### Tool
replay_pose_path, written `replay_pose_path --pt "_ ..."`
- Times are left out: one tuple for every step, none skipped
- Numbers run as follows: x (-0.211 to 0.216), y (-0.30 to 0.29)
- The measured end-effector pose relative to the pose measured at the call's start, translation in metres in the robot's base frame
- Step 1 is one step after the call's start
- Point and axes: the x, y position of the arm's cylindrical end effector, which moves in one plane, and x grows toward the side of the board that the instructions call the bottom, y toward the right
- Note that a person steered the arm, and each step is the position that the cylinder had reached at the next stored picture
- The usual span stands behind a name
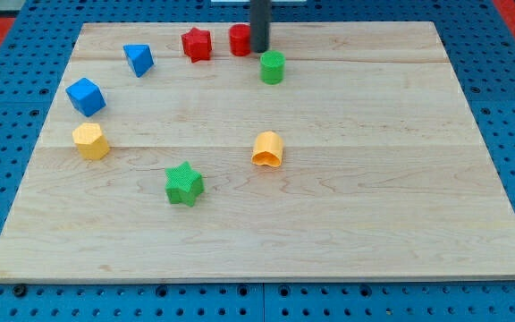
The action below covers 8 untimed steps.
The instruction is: Push the green circle towards the green star
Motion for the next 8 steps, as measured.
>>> replay_pose_path --pt "0.015 -0.048" --pt "0.008 -0.047" --pt "0.004 -0.01" --pt "0.004 0.036" --pt "0.001 0.059" --pt "0.039 0.041" --pt "0.069 0.015" --pt "0.06 0.018"
